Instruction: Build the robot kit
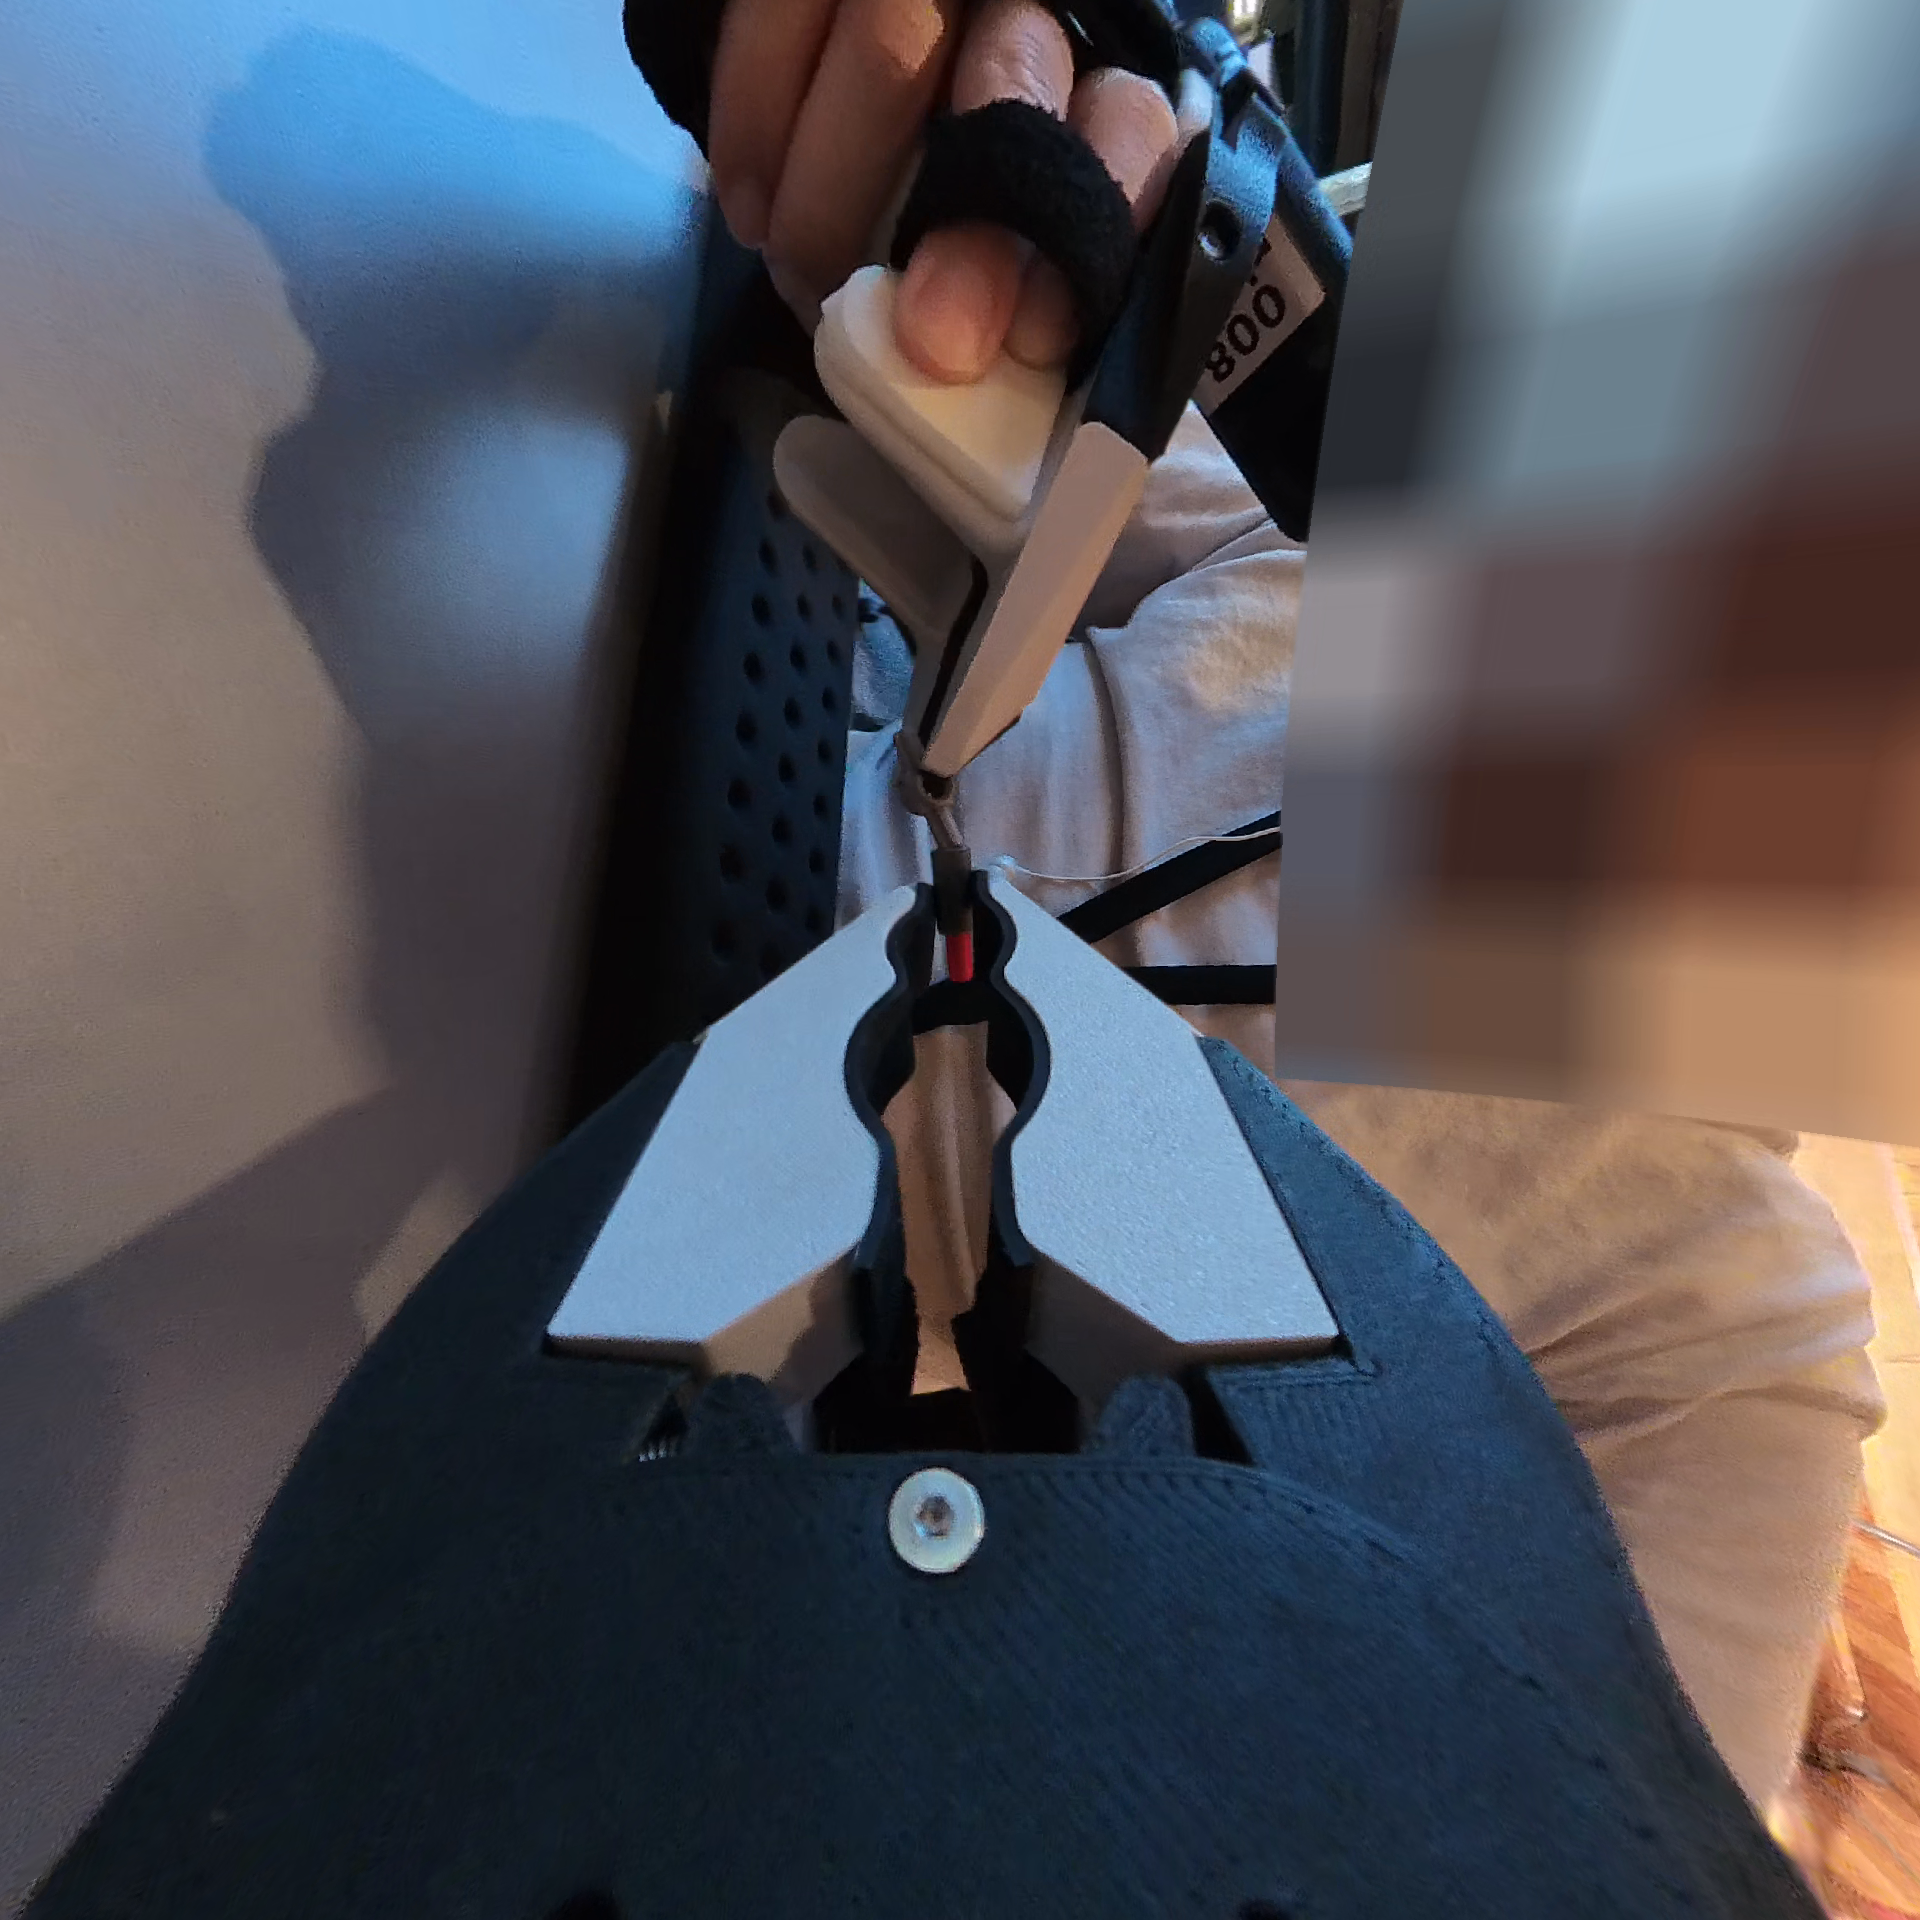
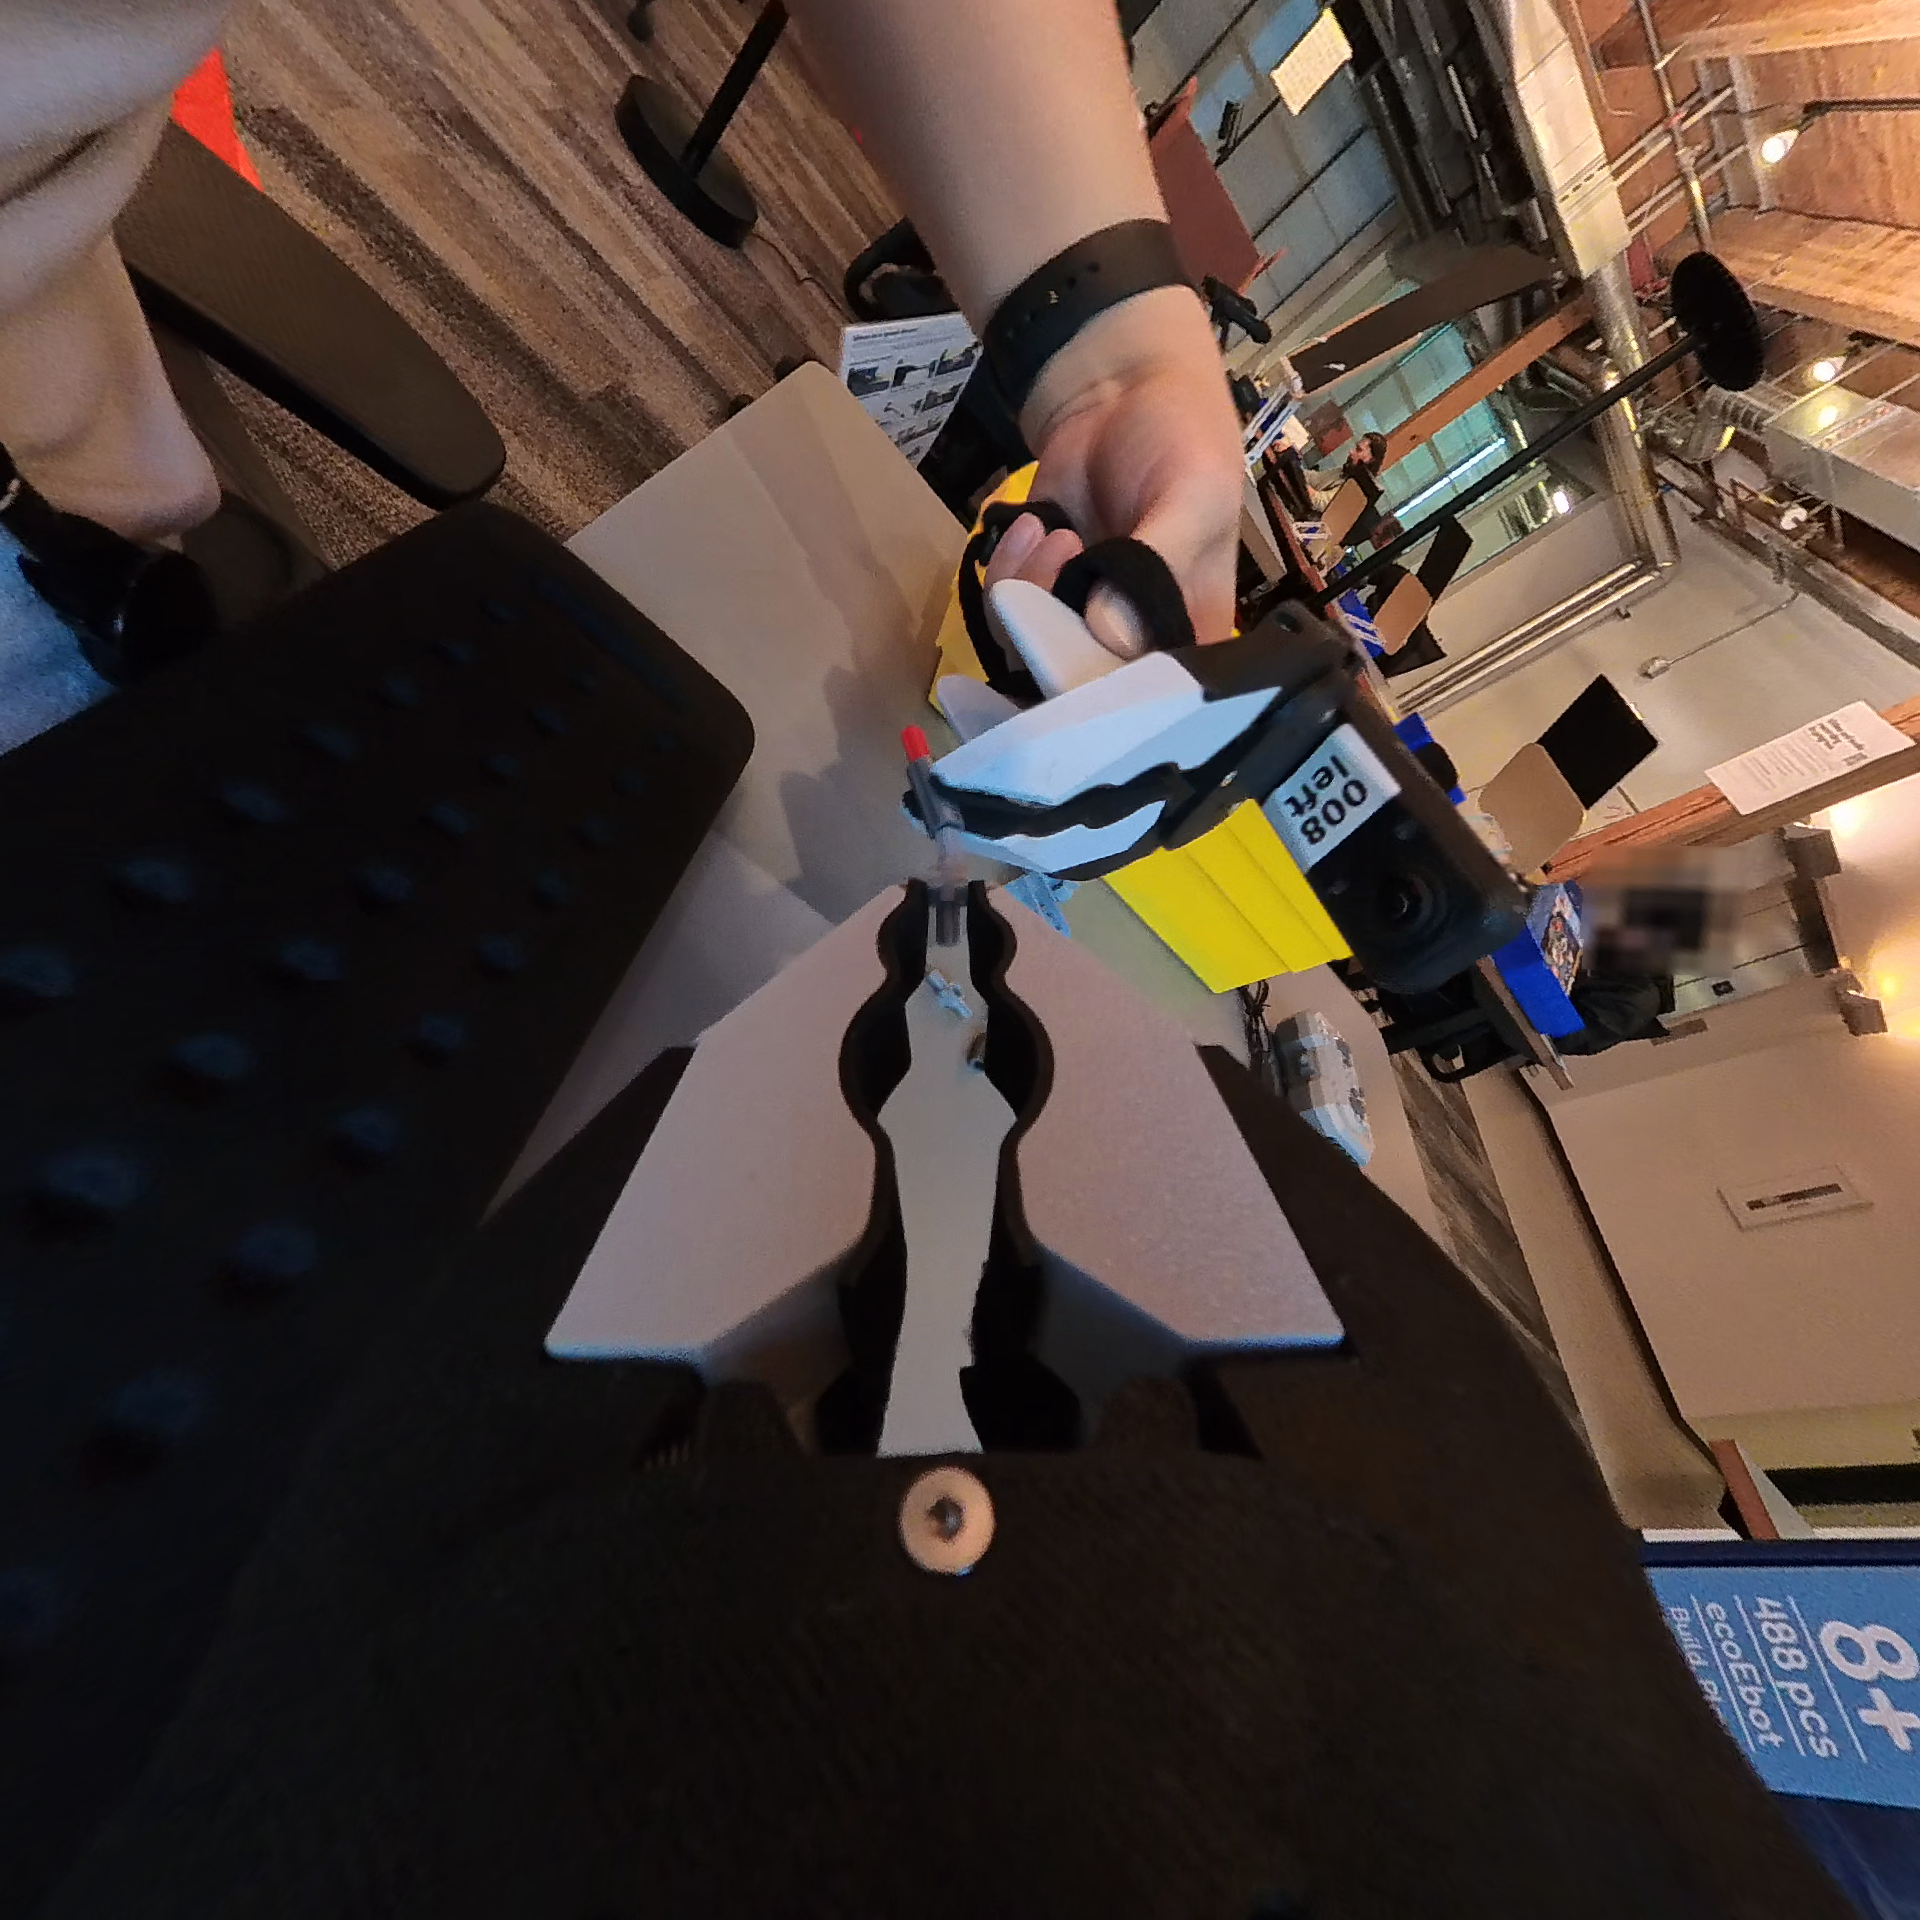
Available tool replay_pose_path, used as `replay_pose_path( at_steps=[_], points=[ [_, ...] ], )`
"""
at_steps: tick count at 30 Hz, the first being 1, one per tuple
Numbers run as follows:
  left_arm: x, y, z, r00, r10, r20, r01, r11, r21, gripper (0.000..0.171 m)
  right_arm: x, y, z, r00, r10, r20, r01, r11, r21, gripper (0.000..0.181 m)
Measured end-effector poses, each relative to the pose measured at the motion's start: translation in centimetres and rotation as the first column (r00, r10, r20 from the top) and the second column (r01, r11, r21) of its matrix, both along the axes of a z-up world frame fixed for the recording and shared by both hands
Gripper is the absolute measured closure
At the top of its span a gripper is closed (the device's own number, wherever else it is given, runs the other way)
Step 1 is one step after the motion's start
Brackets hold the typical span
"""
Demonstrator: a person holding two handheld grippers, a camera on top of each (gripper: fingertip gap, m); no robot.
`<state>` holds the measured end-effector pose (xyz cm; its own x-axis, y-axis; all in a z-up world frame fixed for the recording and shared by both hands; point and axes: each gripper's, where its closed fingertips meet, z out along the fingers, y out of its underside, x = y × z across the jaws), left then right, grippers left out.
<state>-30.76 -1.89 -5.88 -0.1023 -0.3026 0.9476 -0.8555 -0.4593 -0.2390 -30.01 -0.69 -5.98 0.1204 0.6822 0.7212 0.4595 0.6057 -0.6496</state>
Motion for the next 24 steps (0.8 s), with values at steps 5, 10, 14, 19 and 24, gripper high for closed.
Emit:
replay_pose_path(
  at_steps=[5, 10, 14, 19, 24],
  points=[
    [-0.1, -0.2, -0.3, 0.999, -0.014, -0.046, 0.013, 0.999, -0.042, 0.167, -0.1, -0.1, -0.5, 1.0, 0.008, 0.023, -0.007, 1.0, -0.027, 0.175],
    [0.0, -0.2, -0.3, 0.992, -0.013, -0.128, -0.003, 0.992, -0.126, 0.167, 0.0, -0.1, -0.5, 0.999, -0.001, 0.038, 0.001, 1.0, -0.013, 0.175],
    [-0.3, -0.4, -0.8, 0.98, -0.032, -0.195, 0.002, 0.988, -0.152, 0.167, -0.3, -0.4, -1.1, 0.997, 0.0, 0.081, 0.0, 1.0, 0.003, 0.175],
    [-0.6, -1.1, -1.2, 0.971, -0.077, -0.228, 0.045, 0.989, -0.14, 0.167, -0.7, -0.7, -1.3, 0.997, 0.019, 0.073, -0.016, 0.999, -0.039, 0.175],
    [-0.5, -1.0, -1.0, 0.971, -0.076, -0.229, 0.047, 0.99, -0.13, 0.167, -0.6, -0.6, -1.2, 0.998, 0.019, 0.051, -0.016, 0.998, -0.063, 0.175]
  ],
)
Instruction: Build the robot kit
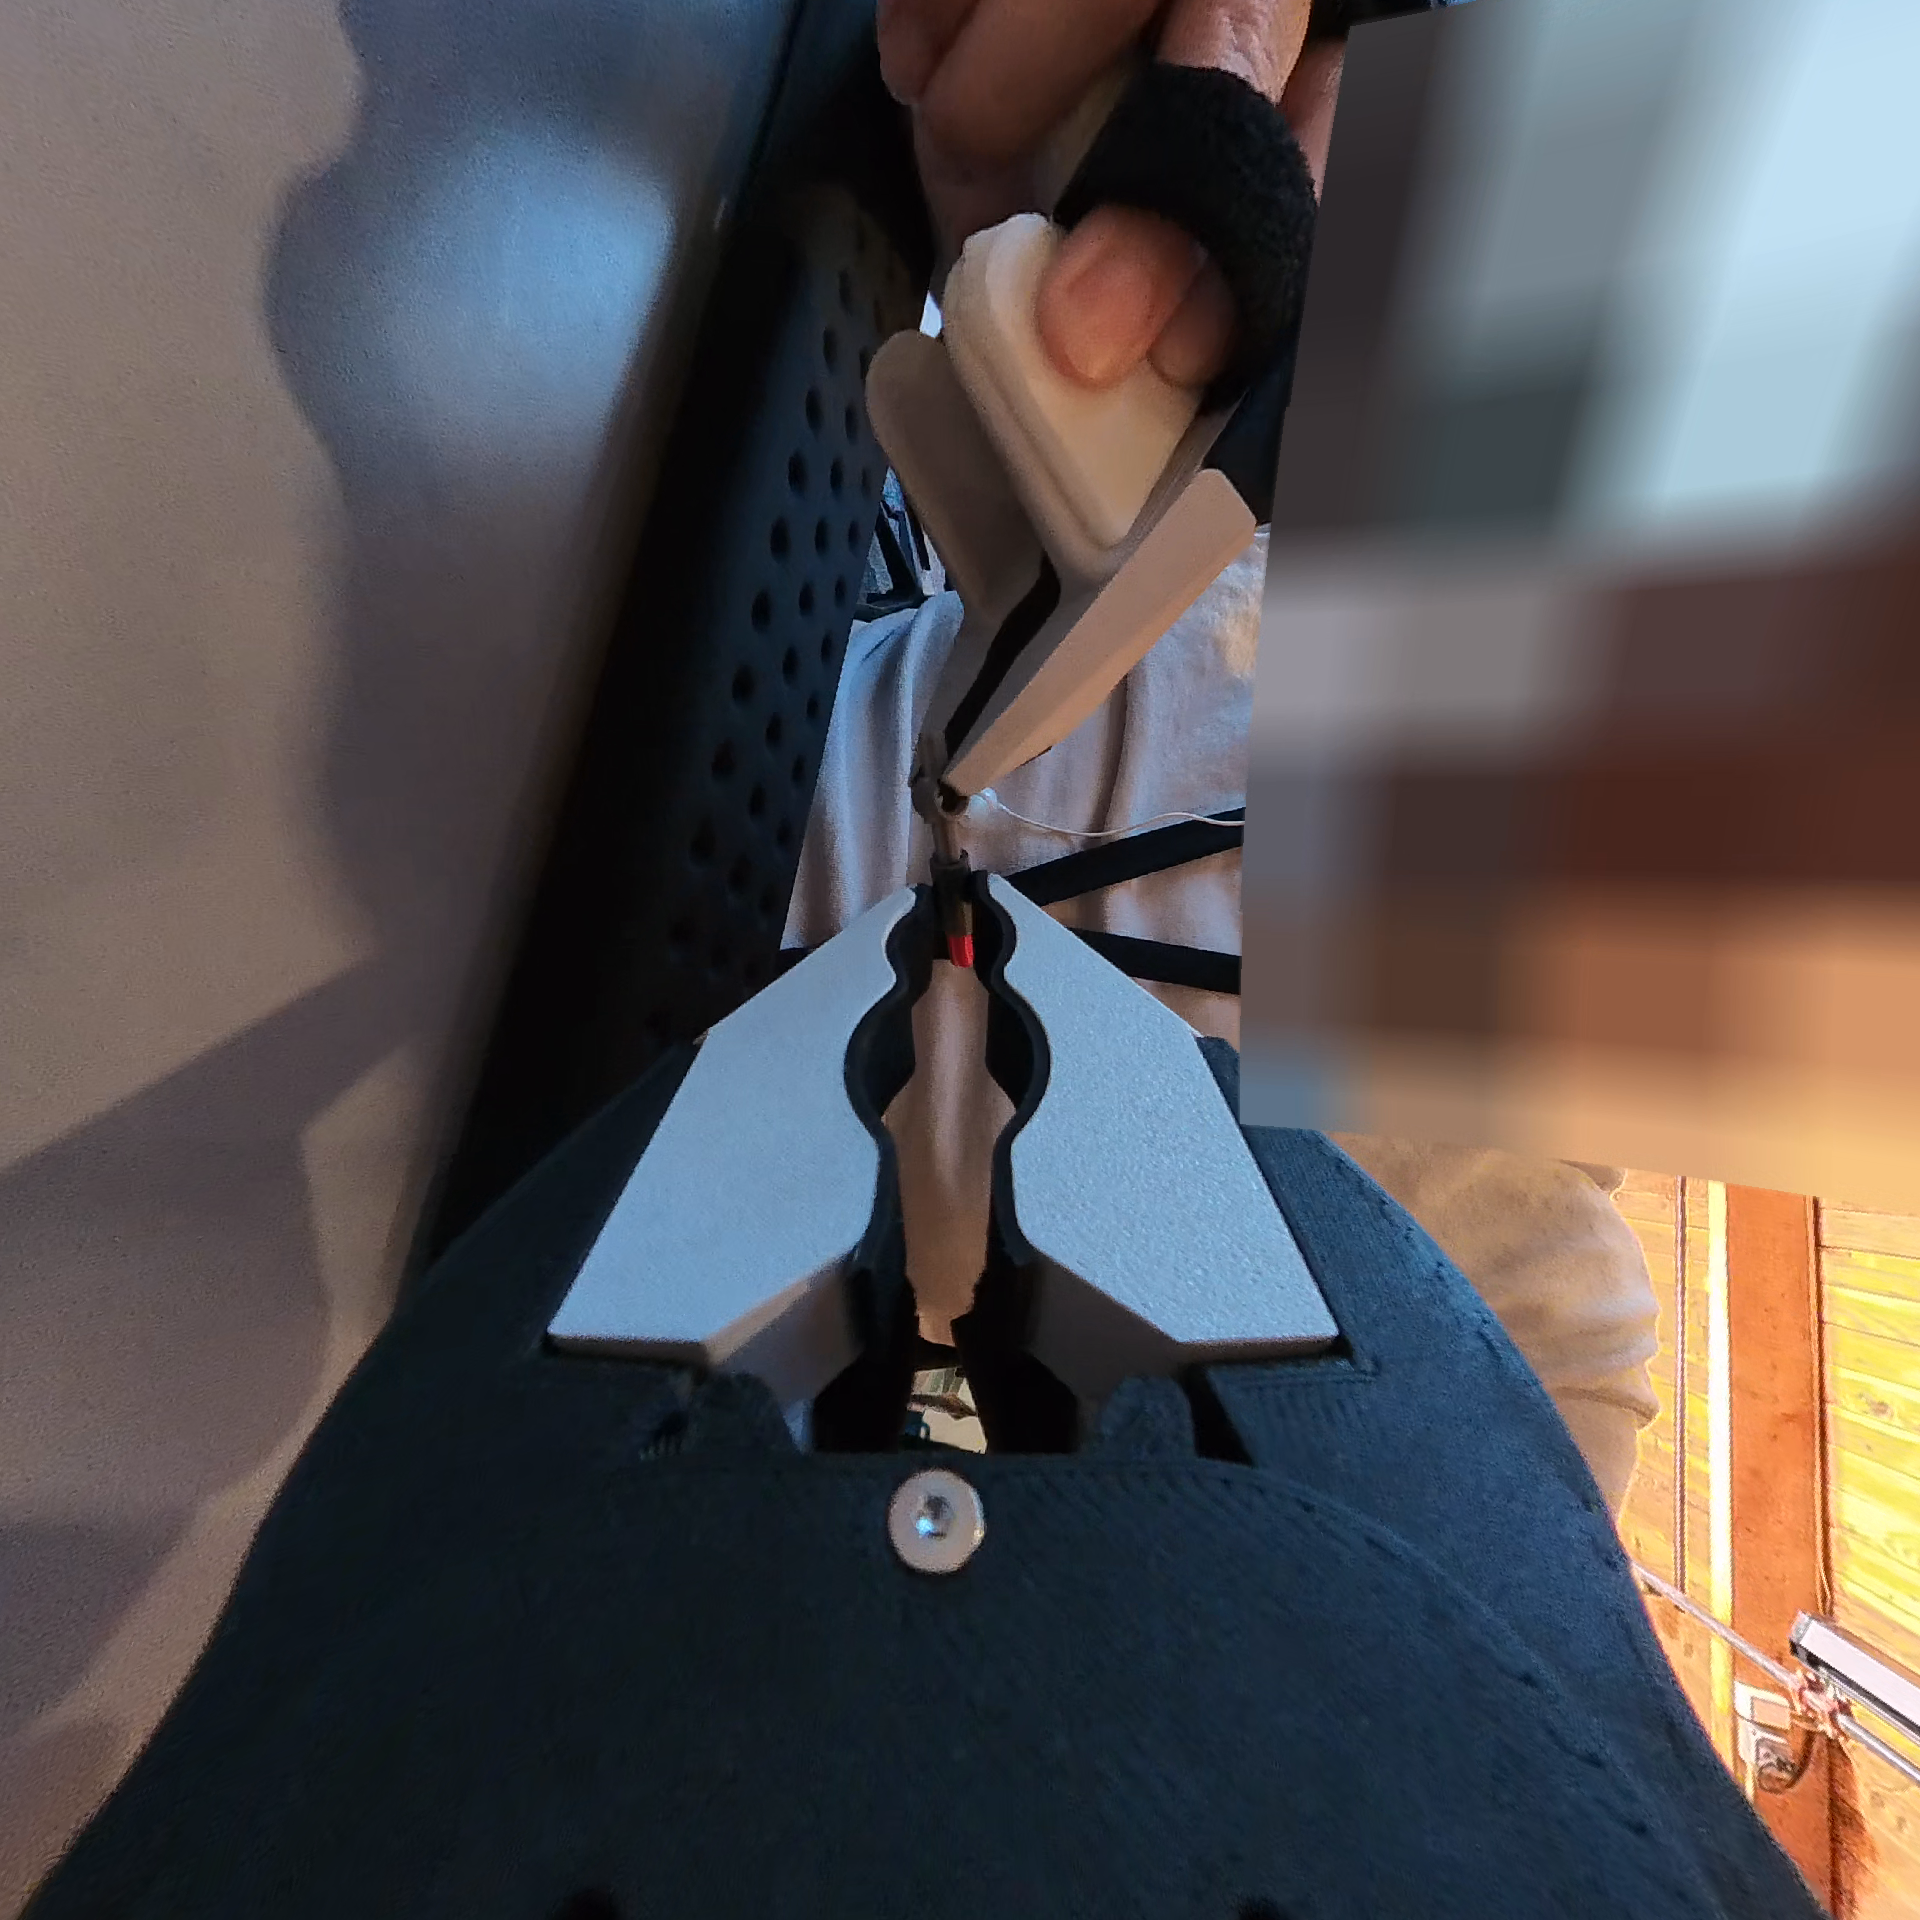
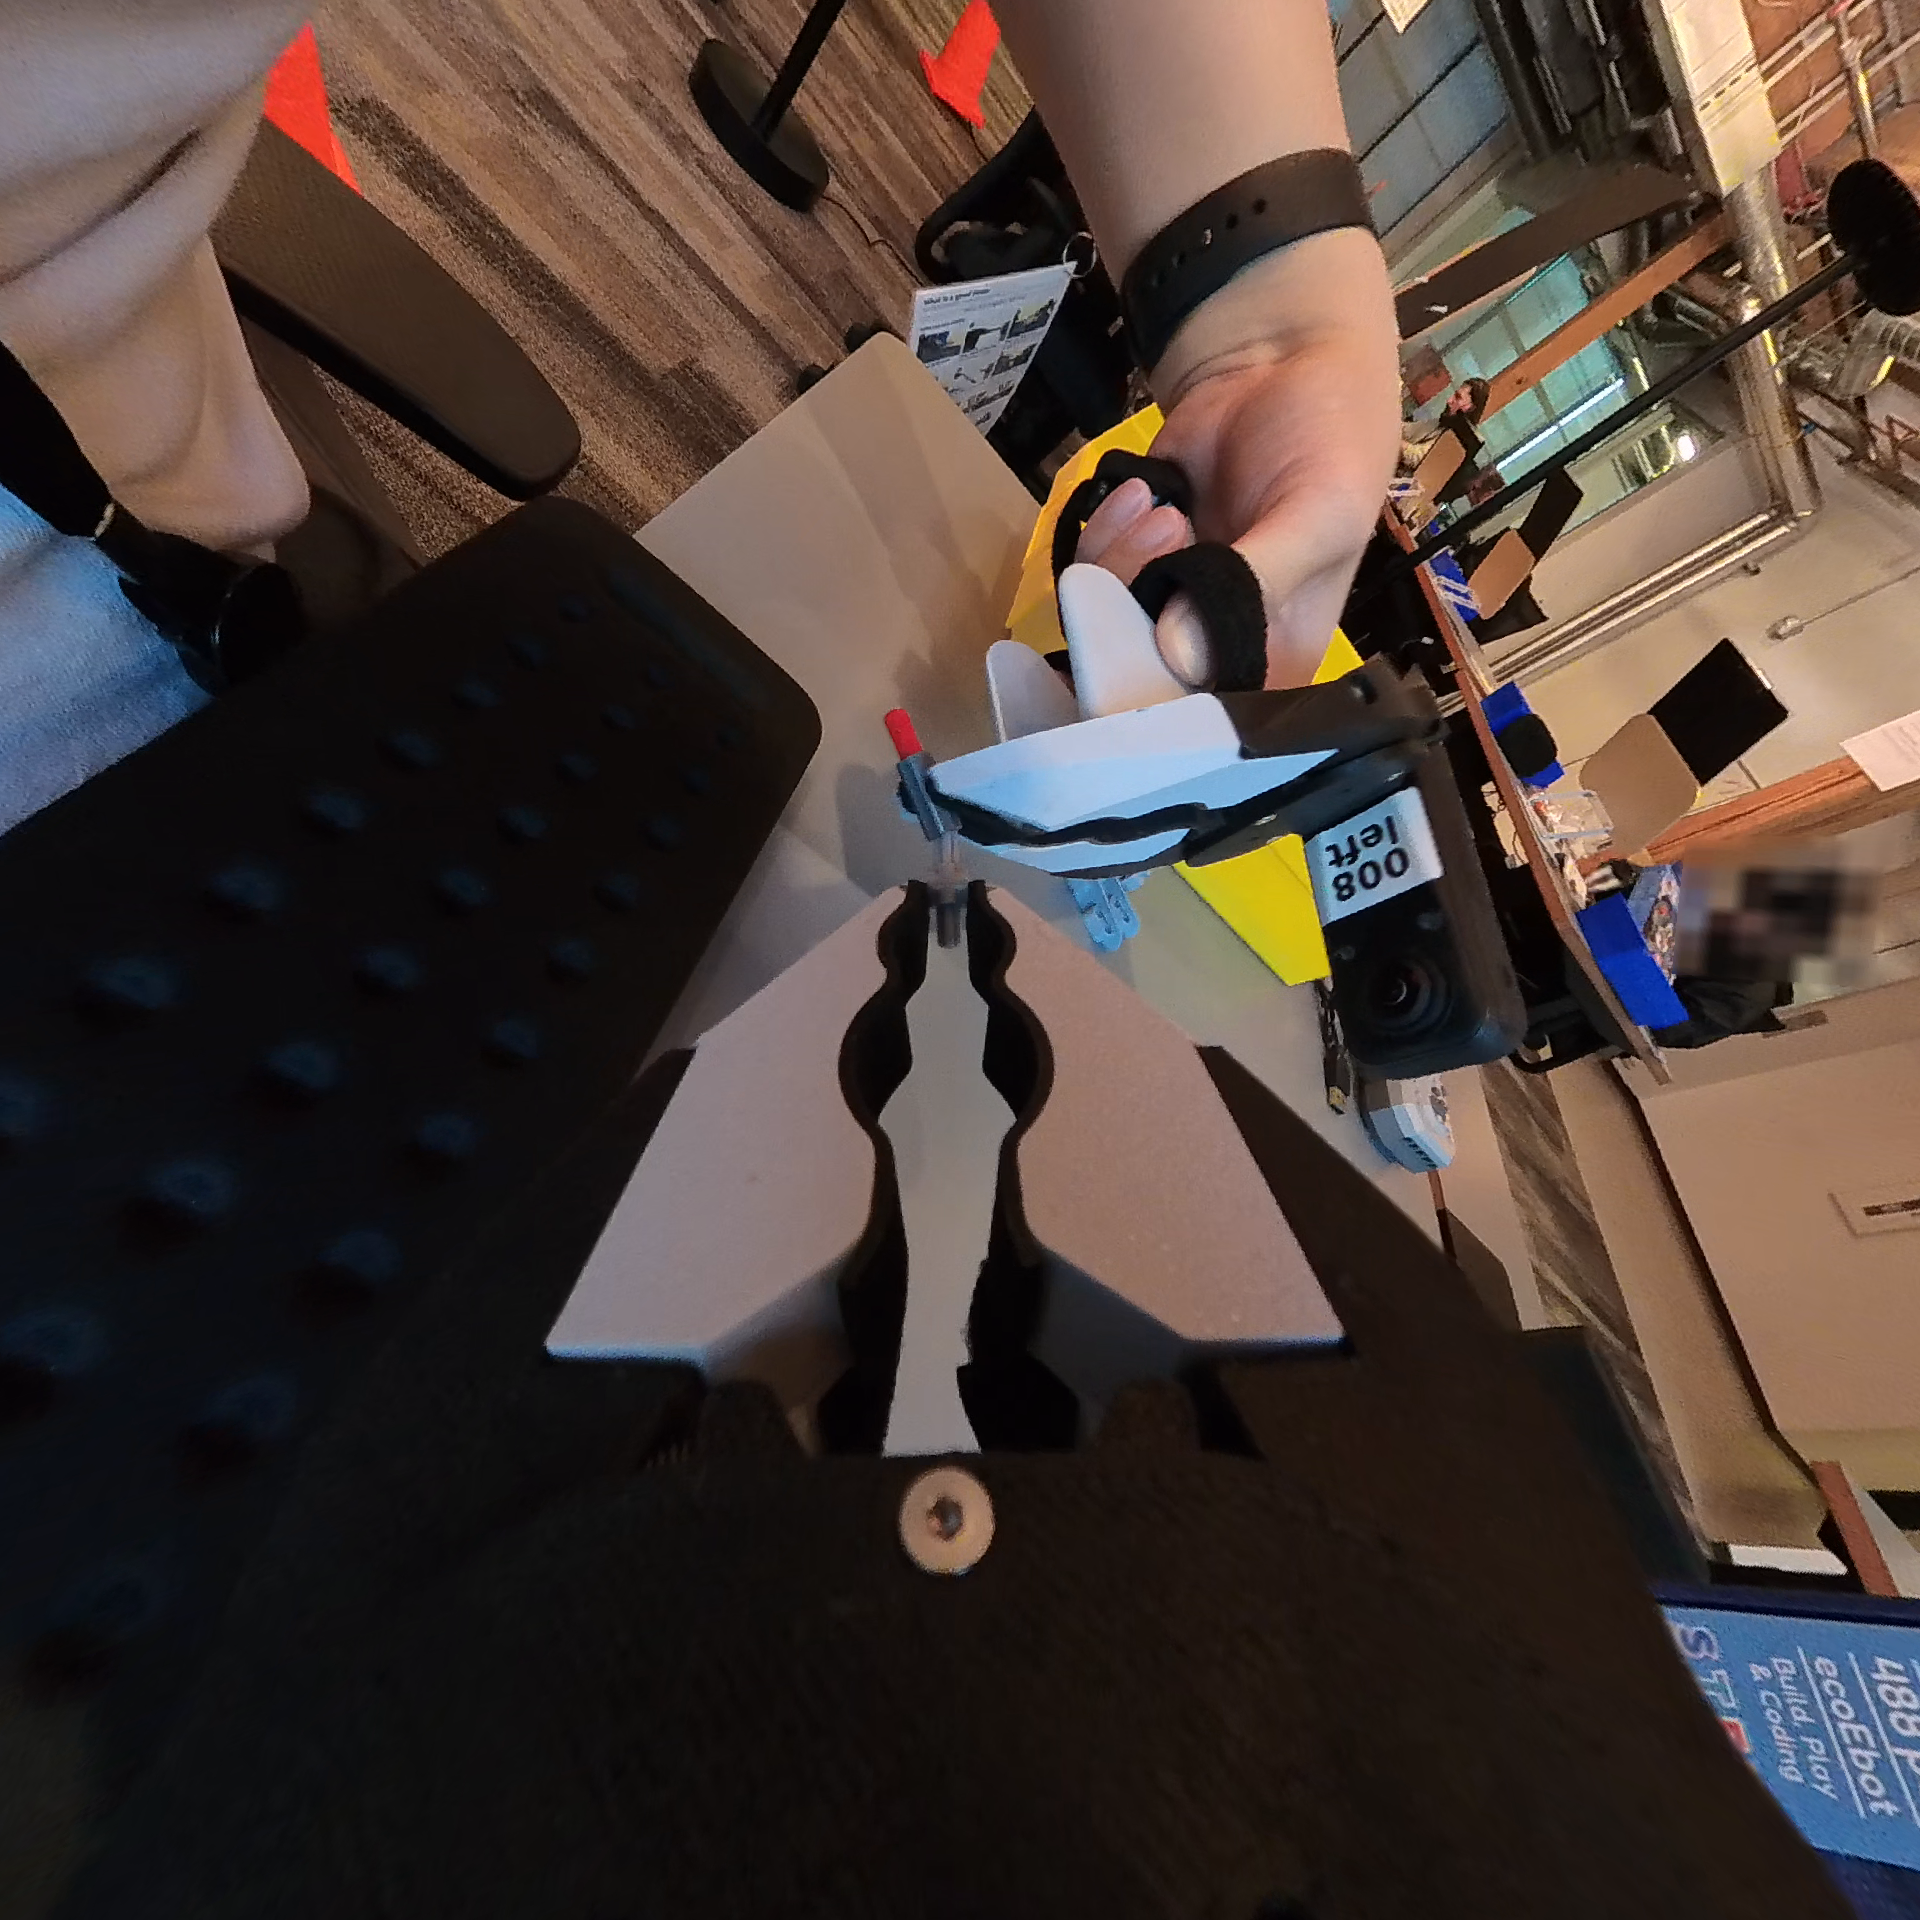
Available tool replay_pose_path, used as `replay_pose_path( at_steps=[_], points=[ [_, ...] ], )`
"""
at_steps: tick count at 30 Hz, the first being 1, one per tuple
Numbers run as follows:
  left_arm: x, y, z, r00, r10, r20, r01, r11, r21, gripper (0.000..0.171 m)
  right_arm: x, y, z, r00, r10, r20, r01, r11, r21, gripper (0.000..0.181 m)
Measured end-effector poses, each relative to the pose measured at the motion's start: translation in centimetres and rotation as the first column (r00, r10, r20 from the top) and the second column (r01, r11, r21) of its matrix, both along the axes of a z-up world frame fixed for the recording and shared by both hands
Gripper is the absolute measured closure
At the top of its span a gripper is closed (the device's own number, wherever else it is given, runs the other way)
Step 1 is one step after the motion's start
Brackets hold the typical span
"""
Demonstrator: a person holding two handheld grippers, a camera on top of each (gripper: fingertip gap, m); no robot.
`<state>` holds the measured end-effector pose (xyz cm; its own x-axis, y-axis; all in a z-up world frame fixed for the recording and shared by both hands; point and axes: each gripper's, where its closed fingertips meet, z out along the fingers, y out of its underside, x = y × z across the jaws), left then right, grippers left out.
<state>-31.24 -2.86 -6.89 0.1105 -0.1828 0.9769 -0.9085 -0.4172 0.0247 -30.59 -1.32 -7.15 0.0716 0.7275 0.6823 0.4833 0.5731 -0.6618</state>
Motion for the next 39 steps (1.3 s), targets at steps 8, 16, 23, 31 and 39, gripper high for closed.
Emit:
replay_pose_path(
  at_steps=[8, 16, 23, 31, 39],
  points=[
    [0.1, 0.2, 0.1, 1.0, 0.004, -0.006, -0.004, 1.0, -0.001, 0.167, 0.2, 0.1, 0.2, 1.0, 0.002, -0.011, -0.002, 1.0, 0.003, 0.175],
    [0.2, 0.3, 0.2, 1.0, 0.016, -0.005, -0.016, 1.0, -0.016, 0.167, 0.3, 0.1, 0.3, 1.0, 0.004, -0.017, -0.003, 1.0, 0.013, 0.175],
    [0.1, 0.1, 0.5, 1.0, 0.01, -0.004, -0.01, 0.999, -0.047, 0.167, 0.3, -0.2, 0.7, 0.998, 0.033, -0.053, -0.035, 0.999, -0.025, 0.175],
    [-0.5, -1.6, 1.3, 0.991, -0.135, 0.005, 0.135, 0.989, -0.055, 0.167, -0.4, -1.9, 1.4, 0.984, 0.123, -0.13, -0.14, 0.981, -0.133, 0.175],
    [-0.3, -1.8, 2.6, 0.982, -0.186, 0.037, 0.189, 0.979, -0.083, 0.167, -0.2, -2.1, 2.6, 0.964, 0.134, -0.231, -0.182, 0.962, -0.202, 0.175]
  ],
)
